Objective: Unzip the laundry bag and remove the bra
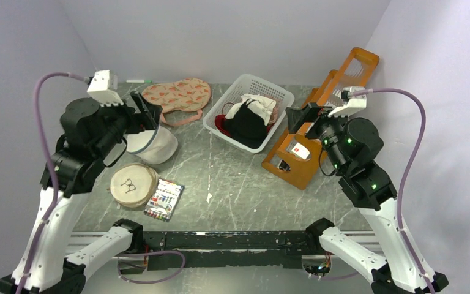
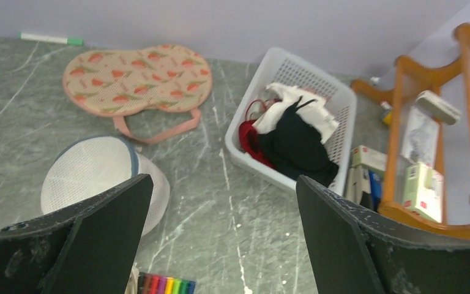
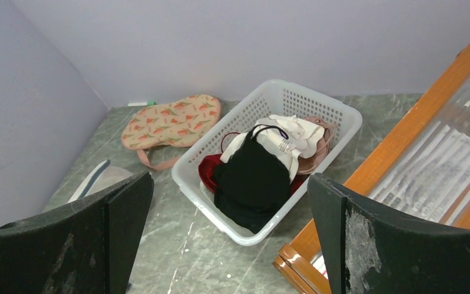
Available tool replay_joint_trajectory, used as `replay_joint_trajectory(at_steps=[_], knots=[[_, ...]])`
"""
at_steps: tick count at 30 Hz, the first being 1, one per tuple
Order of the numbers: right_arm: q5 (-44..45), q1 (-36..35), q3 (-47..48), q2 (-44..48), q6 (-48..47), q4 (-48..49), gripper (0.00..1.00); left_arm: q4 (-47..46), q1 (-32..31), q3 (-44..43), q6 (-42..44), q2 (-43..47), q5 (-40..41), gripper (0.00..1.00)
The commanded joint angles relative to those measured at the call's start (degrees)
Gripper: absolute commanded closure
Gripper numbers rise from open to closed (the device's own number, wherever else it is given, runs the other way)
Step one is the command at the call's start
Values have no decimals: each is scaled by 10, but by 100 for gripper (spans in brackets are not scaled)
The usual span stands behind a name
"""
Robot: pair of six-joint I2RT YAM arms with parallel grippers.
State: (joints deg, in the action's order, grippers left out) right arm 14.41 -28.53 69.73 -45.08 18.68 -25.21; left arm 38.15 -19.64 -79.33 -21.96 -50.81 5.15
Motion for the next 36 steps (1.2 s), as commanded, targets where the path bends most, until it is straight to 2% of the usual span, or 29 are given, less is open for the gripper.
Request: replay_joint_trajectory(at_steps=[1, 5, 10, 18, 21, 26, 30, 33, 36], knots=[[-28, 8, 10, -9, 1, 37, 0, 25, 15, -7, 28, -47, -11, 1], [-106, 10, -1, -2, -31, 58, 0, 34, 22, 10, 38, -87, -10, 1], [-158, 12, -37, 37, -37, 100, 0, 40, 26, 38, 46, -131, 20, 1], [-178, 14, -36, 56, -36, 86, 0, 35, 32, 65, 70, -220, 132, 1], [-191, 15, -40, 62, -28, 82, 0, 35, 49, 70, 60, -255, 120, 1], [-214, 15, -54, 75, -21, 82, 0, -21, 78, 153, 44, -259, 103, 0], [-219, 16, -63, 84, -27, 72, 0, -20, 80, 182, 48, -272, 127, 11], [-219, 16, -69, 89, -30, 63, 0, -24, 80, 188, 59, -281, 135, 27], [-221, 16, -71, 95, -32, 57, 0, -24, 80, 177, 74, -289, 135, 31]])
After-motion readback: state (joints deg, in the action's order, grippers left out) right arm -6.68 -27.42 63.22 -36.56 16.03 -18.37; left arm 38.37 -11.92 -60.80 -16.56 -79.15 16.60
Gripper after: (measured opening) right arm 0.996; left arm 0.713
